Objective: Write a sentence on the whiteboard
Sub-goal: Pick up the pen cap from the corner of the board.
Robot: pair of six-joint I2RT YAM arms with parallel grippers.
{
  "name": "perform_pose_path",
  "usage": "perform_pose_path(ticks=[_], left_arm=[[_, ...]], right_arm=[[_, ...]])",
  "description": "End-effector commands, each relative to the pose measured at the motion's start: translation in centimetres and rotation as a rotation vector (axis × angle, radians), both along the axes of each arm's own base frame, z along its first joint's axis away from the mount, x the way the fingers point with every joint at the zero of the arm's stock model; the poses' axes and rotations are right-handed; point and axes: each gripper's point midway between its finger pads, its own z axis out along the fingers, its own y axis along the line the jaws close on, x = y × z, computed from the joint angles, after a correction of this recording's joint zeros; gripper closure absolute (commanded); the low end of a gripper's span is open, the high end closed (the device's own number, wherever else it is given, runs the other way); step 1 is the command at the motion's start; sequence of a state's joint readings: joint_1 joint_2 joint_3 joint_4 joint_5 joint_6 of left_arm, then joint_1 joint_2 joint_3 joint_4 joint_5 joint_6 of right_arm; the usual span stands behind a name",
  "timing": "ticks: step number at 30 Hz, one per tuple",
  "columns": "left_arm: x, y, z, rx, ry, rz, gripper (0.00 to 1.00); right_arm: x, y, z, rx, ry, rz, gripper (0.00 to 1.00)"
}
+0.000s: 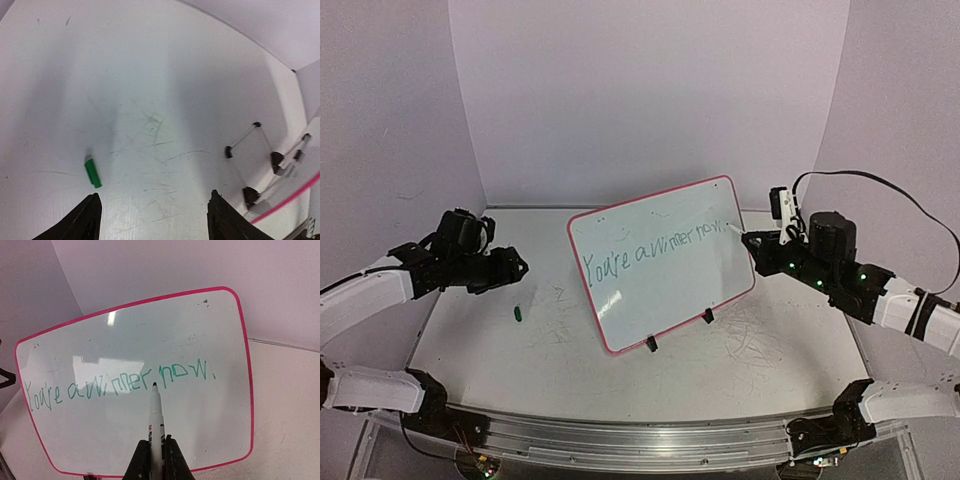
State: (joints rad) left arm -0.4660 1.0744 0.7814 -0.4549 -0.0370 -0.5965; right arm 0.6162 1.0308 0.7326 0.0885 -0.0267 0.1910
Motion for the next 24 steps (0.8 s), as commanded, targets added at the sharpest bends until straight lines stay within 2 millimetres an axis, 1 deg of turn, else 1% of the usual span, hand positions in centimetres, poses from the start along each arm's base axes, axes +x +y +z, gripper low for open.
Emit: perform_pose_path(ticks=[1,2,6,10,12,15,17,19,22,24], left_arm=[[0.9,3.0,-3.4,0.123,0.149,0.108,0.26],[1.2,2.9,-4.4,0.129,0.178,0.098,0.27],[2.5,2.6,-6.8,0.188,0.238,0.060,0.38],[2.7,2.2,-9.3,0.205,0.295,0.043,0.43],[3.1,1.8,-10.0,0.198,0.298,0.034,0.45],[3.8,1.3,-11.3,0.203,0.320,0.017,0.55],[3.8,1.3,-12.4,0.216,0.350,0.015,0.58],[3.4,1.8,-13.3,0.240,0.366,0.027,0.59],[2.9,2.7,-14.2,0.272,0.369,0.050,0.62],[2.7,2.6,-14.9,0.264,0.376,0.048,0.66]], right_arm=[[-1.0,2.0,2.8,0.023,-0.050,0.057,1.00],[-1.3,2.3,2.8,0.018,-0.052,0.063,1.00],[-2.1,3.6,2.2,0.000,-0.045,0.101,1.00],[-2.3,4.4,1.4,-0.029,-0.038,0.108,1.00],[-2.4,4.7,1.2,-0.037,-0.040,0.116,1.00],[-2.6,5.2,1.2,-0.040,-0.044,0.131,1.00],[-2.7,5.4,1.3,-0.043,-0.047,0.136,1.00],[-2.9,5.5,1.5,-0.041,-0.053,0.139,1.00],[-3.0,5.6,1.5,-0.039,-0.053,0.139,1.00],[-3.0,6.0,1.6,-0.035,-0.051,0.146,1.00]])
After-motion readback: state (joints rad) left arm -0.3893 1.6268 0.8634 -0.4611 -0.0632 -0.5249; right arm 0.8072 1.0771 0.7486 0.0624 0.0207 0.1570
